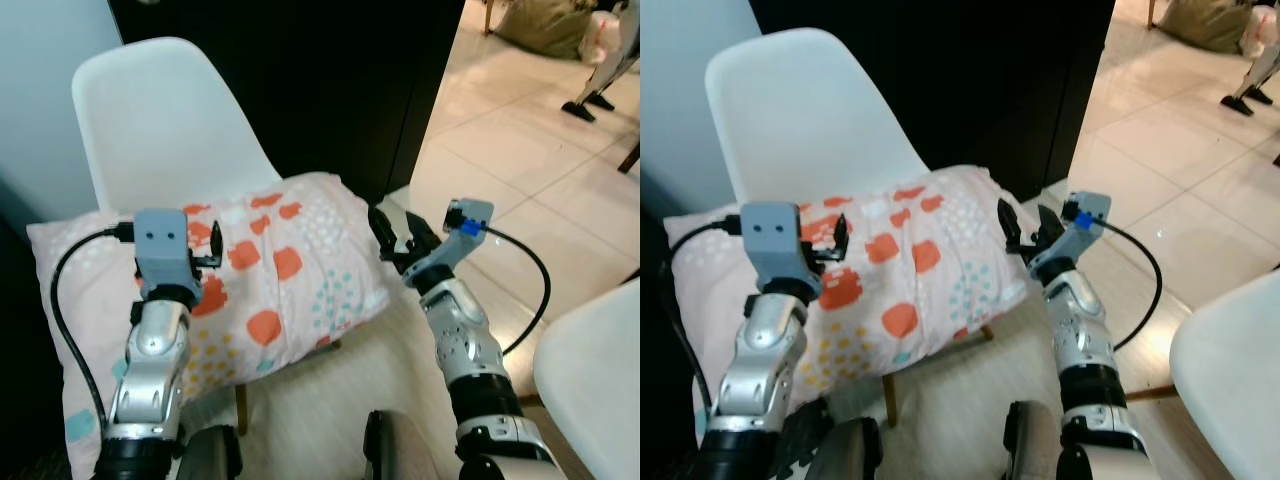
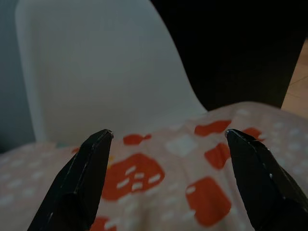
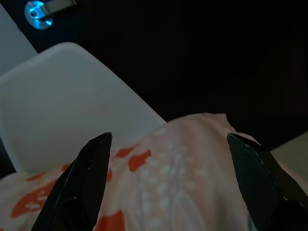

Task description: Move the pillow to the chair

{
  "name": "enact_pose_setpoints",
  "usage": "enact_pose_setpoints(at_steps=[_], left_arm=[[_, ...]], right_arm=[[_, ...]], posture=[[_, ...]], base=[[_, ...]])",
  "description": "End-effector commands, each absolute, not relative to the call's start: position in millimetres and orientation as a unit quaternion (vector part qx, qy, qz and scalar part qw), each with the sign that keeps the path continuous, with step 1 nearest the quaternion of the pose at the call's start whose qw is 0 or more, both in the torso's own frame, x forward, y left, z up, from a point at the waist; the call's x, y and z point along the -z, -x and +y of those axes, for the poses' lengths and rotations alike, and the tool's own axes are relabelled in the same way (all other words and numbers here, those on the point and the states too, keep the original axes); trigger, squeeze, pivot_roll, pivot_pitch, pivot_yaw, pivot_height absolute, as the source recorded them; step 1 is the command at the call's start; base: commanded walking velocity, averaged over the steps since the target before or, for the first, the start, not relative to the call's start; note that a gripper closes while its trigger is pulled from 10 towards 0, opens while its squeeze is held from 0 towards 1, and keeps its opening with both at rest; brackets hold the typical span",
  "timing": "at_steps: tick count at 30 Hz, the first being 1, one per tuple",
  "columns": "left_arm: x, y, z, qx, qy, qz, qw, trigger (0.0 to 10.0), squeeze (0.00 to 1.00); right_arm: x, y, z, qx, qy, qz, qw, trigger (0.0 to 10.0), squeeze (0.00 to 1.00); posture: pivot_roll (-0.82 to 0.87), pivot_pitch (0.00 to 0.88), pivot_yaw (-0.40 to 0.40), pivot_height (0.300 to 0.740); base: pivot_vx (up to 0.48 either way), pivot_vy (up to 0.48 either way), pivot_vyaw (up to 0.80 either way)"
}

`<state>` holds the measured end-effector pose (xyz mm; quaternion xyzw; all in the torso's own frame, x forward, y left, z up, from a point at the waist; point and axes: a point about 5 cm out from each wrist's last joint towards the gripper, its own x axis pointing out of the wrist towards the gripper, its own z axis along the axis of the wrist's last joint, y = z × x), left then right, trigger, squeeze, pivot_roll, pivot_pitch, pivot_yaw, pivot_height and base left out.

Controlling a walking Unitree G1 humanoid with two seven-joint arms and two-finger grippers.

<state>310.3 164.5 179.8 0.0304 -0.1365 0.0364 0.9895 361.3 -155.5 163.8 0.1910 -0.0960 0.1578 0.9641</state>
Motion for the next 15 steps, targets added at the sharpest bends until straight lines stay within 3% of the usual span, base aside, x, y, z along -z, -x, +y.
enact_pose_setpoints(at_steps=[1, 8, 15], left_arm=[[-177.8, -311.7, 162.2, -0.032, -0.028, -0.135, 0.99, 10.0, 0.0], [-165.9, -314.9, 148.3, -0.009, -0.022, -0.114, 0.993, 10.0, 0.0], [-152.0, -313.5, 146.4, -0.001, -0.023, -0.089, 0.996, 10.0, 0.0]], right_arm=[[-159.4, -361.6, -152.2, -0.16, -0.199, -0.086, 0.963, 10.0, 0.0], [-149.4, -361.1, -153.4, -0.148, -0.183, -0.065, 0.97, 10.0, 0.0], [-132.0, -359.2, -160.1, -0.117, -0.151, -0.028, 0.981, 10.0, 0.0]], posture=[[0.05, 0.12, -0.017, 0.663], [0.04, 0.116, -0.016, 0.702], [0.03, 0.112, -0.017, 0.706]], base=[[0.0, 0.0, 0.0], [0.0, 0.0, 0.0], [0.0, 0.0, 0.0]])
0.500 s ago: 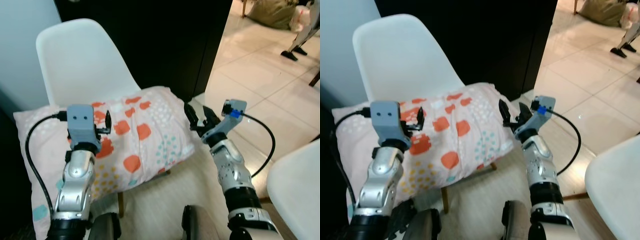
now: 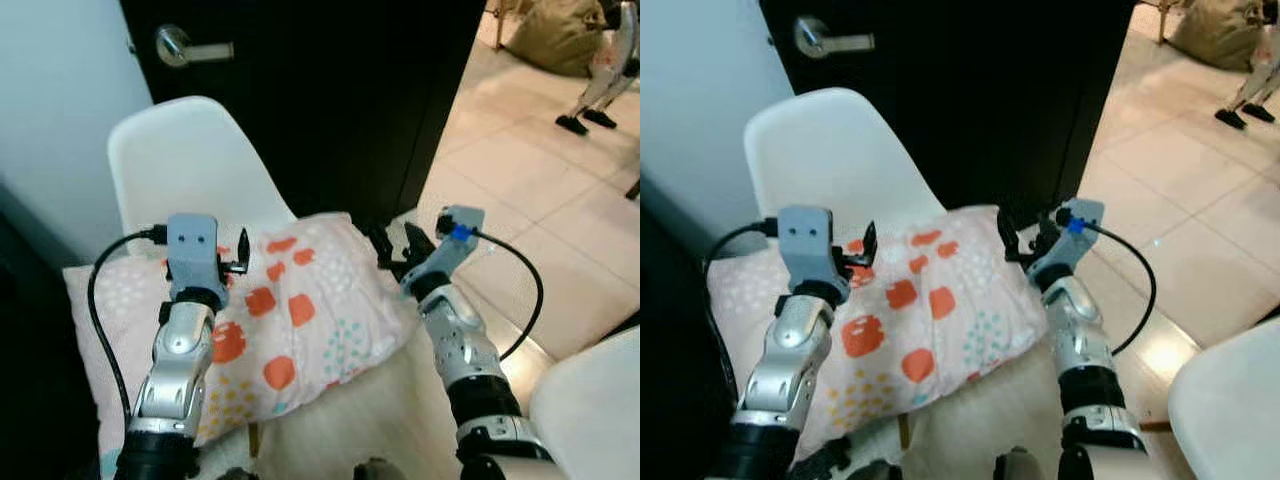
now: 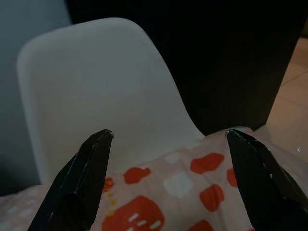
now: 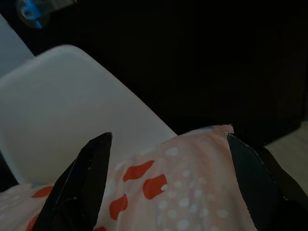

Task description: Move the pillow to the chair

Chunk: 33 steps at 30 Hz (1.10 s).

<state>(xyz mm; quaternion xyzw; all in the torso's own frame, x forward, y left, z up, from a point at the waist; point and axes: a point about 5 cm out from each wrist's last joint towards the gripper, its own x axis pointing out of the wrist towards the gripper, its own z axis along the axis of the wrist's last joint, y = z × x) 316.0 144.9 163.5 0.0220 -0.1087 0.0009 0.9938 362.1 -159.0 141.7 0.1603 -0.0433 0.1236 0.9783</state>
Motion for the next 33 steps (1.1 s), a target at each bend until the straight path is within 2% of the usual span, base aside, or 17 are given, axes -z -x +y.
enact_pose_setpoints(at_steps=[1, 4, 12, 22, 33], left_arm=[[-142.3, -311.7, 146.7, 0.001, -0.025, -0.073, 0.997, 10.0, 0.0], [-134.8, -310.1, 147.1, 0.004, -0.028, -0.061, 0.998, 10.0, 0.0], [-110.5, -306.6, 148.0, 0.01, -0.033, -0.02, 0.999, 10.0, 0.0], [-81.3, -301.6, 147.7, 0.028, -0.015, 0.041, 0.999, 10.0, 0.0], [-57.3, -296.3, 135.0, 0.069, -0.003, 0.093, 0.993, 10.0, 0.0]], right_arm=[[-121.3, -355.5, -163.9, -0.111, -0.141, -0.012, 0.984, 10.0, 0.0], [-113.7, -352.1, -167.2, -0.108, -0.141, -0.002, 0.984, 10.0, 0.0], [-93.5, -345.8, -173.3, -0.084, -0.136, 0.032, 0.987, 10.0, 0.0], [-81.3, -342.8, -179.4, -0.054, -0.118, 0.055, 0.99, 10.0, 0.0], [-61.8, -336.9, -187.9, -0.009, -0.076, 0.108, 0.991, 10.0, 0.0]], posture=[[0.03, 0.108, -0.015, 0.706], [0.03, 0.106, -0.015, 0.706], [0.03, 0.098, -0.009, 0.74], [0.02, 0.094, -0.007, 0.74], [0.02, 0.1, -0.01, 0.74]], base=[[0.0, 0.0, 0.0], [0.0, 0.0, 0.0], [0.0, 0.0, 0.0], [0.0, 0.0, 0.0], [0.0, 0.0, 0.0]])
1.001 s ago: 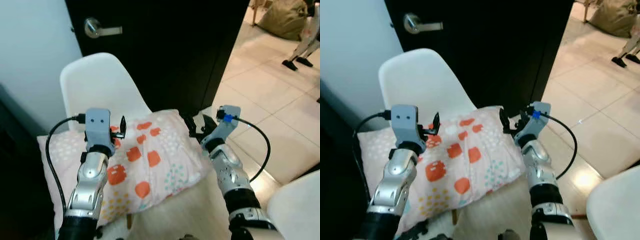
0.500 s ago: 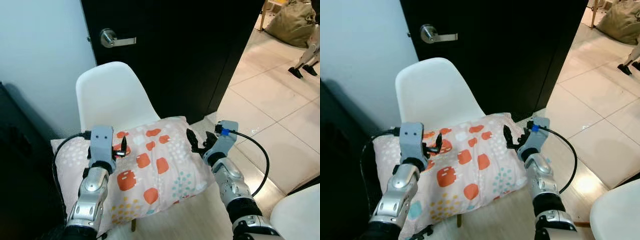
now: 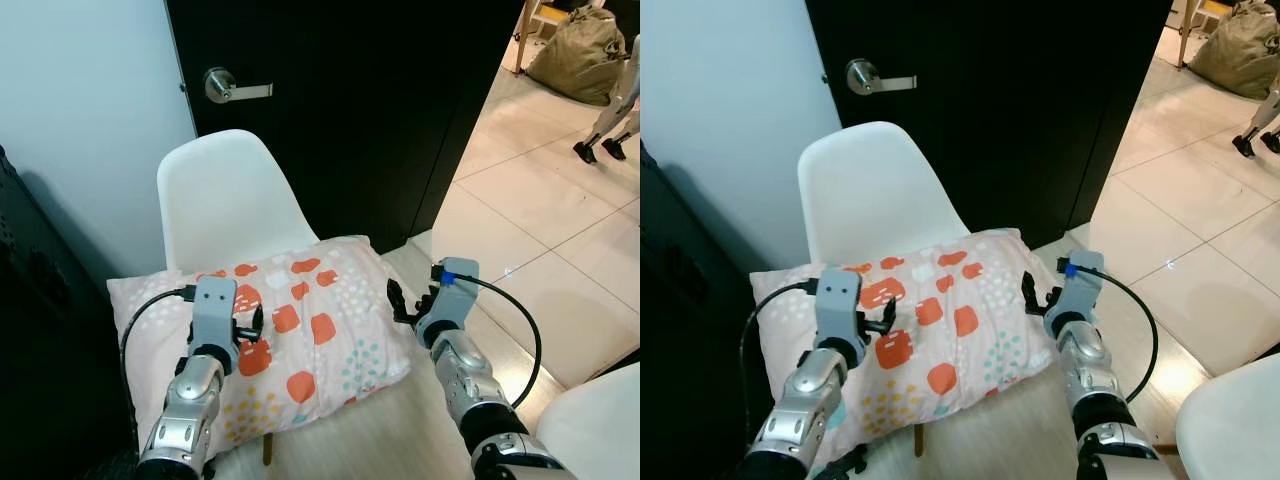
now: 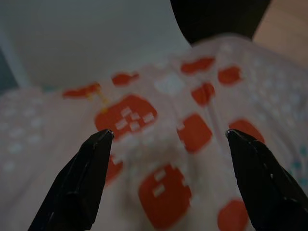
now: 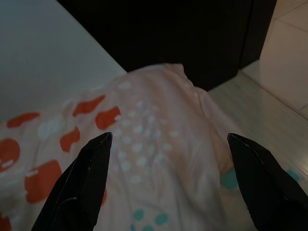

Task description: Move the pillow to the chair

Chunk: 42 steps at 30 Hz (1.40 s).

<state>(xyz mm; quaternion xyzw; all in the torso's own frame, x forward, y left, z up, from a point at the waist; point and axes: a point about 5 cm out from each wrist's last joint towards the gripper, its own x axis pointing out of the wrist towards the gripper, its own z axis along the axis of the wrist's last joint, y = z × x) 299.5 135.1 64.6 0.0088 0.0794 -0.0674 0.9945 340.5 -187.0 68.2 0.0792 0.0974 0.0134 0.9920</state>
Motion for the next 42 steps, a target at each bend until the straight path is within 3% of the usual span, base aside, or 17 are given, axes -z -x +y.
enact_pose_setpoints(at_steps=[1, 7, 26, 42], left_arm=[[-52.4, -295.5, 134.4, 0.072, -0.006, 0.102, 0.992, 10.0, 0.0], [-45.8, -295.2, 132.3, 0.078, -0.007, 0.115, 0.99, 10.0, 0.0], [-49.2, -301.5, 125.2, 0.08, -0.007, 0.102, 0.992, 10.0, 0.0], [-49.9, -303.6, 124.8, 0.071, 0.009, 0.098, 0.993, 10.0, 0.0]], right_arm=[[-58.0, -335.1, -188.7, -0.005, -0.071, 0.116, 0.991, 10.0, 0.0], [-49.4, -330.2, -188.0, -0.004, -0.07, 0.129, 0.989, 10.0, 0.0], [-50.7, -331.9, -189.7, -0.004, -0.068, 0.124, 0.99, 10.0, 0.0], [-49.5, -332.9, -187.0, -0.013, -0.066, 0.134, 0.989, 10.0, 0.0]], posture=[[0.03, 0.097, -0.013, 0.74], [0.02, 0.096, -0.012, 0.74], [0.01, 0.09, -0.013, 0.74], [0.01, 0.092, -0.018, 0.74]], base=[[0.0, 0.0, 0.0], [0.0, 0.0, 0.0], [-0.281, 0.0, 0.0], [-0.23, 0.0, -0.71]])
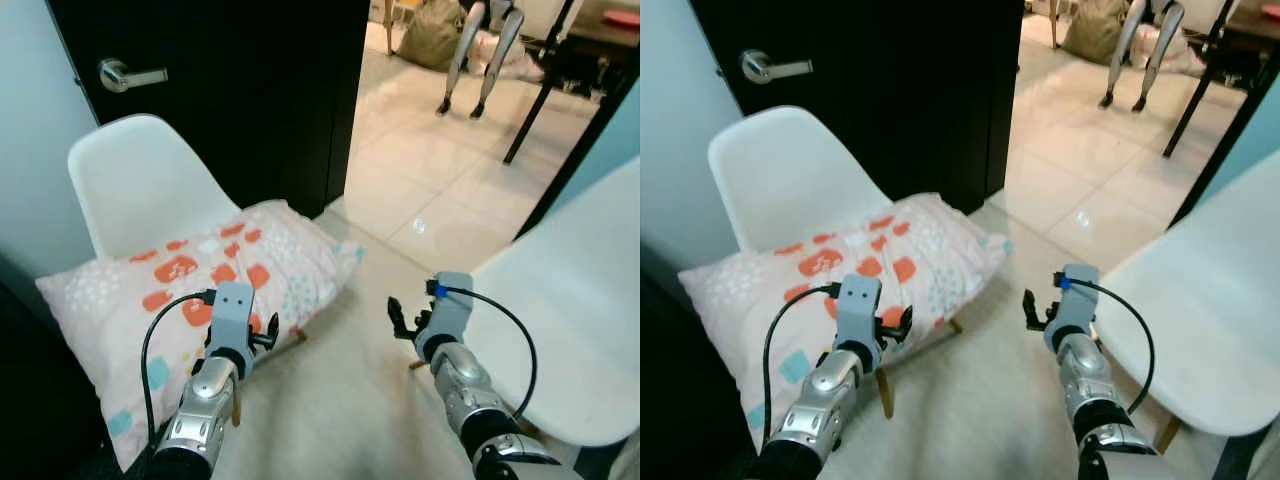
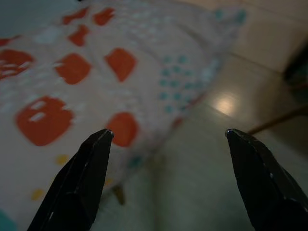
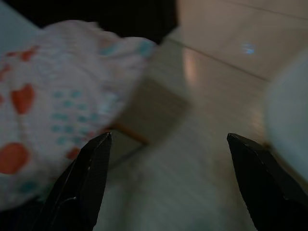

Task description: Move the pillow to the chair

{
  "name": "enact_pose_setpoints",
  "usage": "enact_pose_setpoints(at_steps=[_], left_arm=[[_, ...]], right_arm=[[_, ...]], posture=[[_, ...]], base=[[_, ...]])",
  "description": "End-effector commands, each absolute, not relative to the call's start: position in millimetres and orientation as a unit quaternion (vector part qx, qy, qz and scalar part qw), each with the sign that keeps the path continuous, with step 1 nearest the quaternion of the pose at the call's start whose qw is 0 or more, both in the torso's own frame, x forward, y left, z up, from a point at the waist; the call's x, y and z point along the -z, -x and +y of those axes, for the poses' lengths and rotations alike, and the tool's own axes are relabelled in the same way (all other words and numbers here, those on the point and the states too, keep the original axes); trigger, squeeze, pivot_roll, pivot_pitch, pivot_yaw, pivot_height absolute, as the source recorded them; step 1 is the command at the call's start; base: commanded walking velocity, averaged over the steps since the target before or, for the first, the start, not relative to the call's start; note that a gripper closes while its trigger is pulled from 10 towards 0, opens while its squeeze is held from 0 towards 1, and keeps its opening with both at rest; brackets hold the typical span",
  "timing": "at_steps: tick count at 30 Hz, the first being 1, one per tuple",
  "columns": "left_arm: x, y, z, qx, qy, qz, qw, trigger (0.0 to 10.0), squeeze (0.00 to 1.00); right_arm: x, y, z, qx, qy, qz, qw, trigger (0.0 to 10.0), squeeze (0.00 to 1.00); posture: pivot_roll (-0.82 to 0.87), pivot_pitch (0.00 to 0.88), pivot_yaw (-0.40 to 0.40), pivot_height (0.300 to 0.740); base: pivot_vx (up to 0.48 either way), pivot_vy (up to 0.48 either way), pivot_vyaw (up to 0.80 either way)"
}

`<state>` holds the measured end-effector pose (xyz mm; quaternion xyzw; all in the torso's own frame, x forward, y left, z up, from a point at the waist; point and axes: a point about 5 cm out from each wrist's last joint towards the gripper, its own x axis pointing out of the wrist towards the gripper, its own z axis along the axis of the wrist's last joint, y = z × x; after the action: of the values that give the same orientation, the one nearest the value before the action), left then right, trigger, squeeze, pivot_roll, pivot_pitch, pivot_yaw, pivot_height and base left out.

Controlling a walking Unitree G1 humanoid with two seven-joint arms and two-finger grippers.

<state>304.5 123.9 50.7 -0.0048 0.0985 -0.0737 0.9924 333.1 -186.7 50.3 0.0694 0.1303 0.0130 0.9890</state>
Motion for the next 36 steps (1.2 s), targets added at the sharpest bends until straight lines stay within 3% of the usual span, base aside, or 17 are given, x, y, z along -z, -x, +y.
enact_pose_setpoints(at_steps=[1, 36], left_arm=[[-49.9, -303.9, 124.4, 0.071, 0.013, 0.098, 0.993, 10.0, 0.0], [-50.8, -308.5, 120.9, 0.087, 0.014, 0.087, 0.992, 10.0, 0.0]], right_arm=[[-49.6, -333.0, -187.2, -0.014, -0.065, 0.134, 0.989, 10.0, 0.0], [-41.9, -329.5, -200.1, 0.035, -0.029, 0.173, 0.984, 10.0, 0.0]], posture=[[0.01, 0.089, -0.019, 0.74], [-0.01, 0.083, -0.02, 0.74]], base=[[0.0, 0.0, -0.73], [0.0, 0.0, -0.73]])
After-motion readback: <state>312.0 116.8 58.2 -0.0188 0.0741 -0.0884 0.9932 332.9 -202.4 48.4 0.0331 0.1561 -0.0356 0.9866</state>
